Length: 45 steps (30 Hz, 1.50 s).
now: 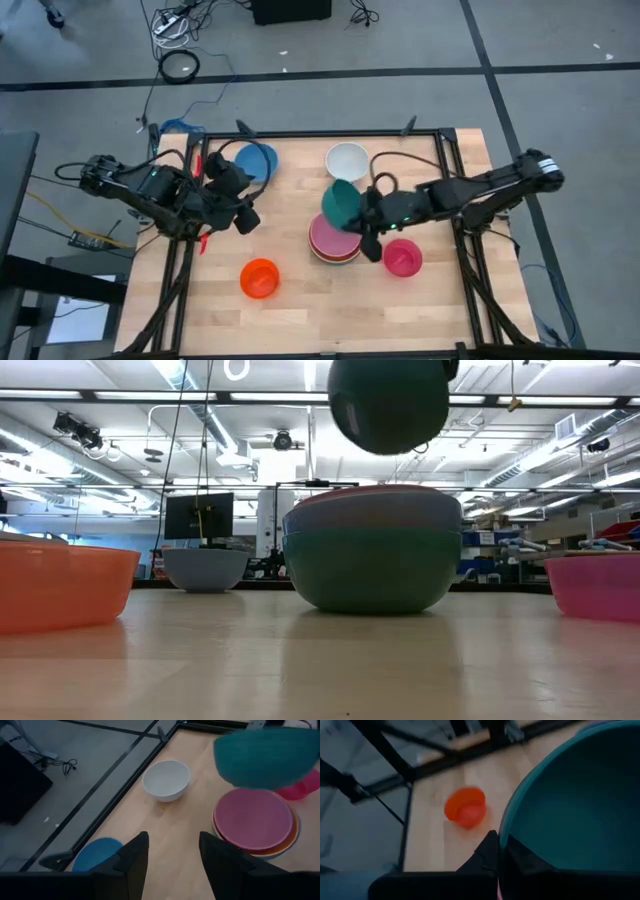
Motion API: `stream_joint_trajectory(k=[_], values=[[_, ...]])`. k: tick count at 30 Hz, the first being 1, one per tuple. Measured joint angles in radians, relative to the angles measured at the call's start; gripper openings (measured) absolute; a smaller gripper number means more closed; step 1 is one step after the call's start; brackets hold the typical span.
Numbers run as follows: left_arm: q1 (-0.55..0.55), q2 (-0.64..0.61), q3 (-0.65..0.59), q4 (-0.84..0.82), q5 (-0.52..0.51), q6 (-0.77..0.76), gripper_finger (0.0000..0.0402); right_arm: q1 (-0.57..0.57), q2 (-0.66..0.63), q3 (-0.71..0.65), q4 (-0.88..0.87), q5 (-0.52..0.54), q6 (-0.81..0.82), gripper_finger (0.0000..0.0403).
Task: Nest bowls inside each other
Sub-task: Stack the dark green bowl on top of the pink bowl
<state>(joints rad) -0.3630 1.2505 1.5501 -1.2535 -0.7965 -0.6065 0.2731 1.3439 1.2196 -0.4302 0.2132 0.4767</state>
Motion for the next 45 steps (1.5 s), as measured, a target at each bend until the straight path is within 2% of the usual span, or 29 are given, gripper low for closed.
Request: stream_joint_trajectory(k=[7,15,26,30,39,42,45], values=[[0.0,0.0,0.0,-0.141,-0.023,-0.083,0.0184,-0.016,0.137,0.09,-0.167,0.001,0.016,0.0],[0.001,0.0,0.0,-0.296,-0.106,-0.188,0.0182,-0.027,0.189,0.105,-0.167,-0.036,0.02,0.0],[0.003,0.0,0.0,-0.318,-0.128,-0.213,0.0182,-0.019,0.227,0.102,-0.178,-0.111,0.028,0.0003],[0.003,0.0,0.0,-0.318,-0.129,-0.214,0.0182,-0.012,0.235,0.104,-0.171,-0.12,0.028,0.0029],[0.003,0.0,0.0,-0.318,-0.13,-0.217,0.0182,-0.011,0.241,0.104,-0.171,-0.119,0.072,0.0118],[0.003,0.0,-0.003,-0.317,-0.132,-0.217,0.0182,-0.006,0.231,0.104,-0.18,-0.081,0.072,0.0132],[0.012,-0.001,-0.037,-0.317,-0.133,-0.228,0.0182,0.013,0.199,0.104,-0.179,0.032,0.048,0.0134]])
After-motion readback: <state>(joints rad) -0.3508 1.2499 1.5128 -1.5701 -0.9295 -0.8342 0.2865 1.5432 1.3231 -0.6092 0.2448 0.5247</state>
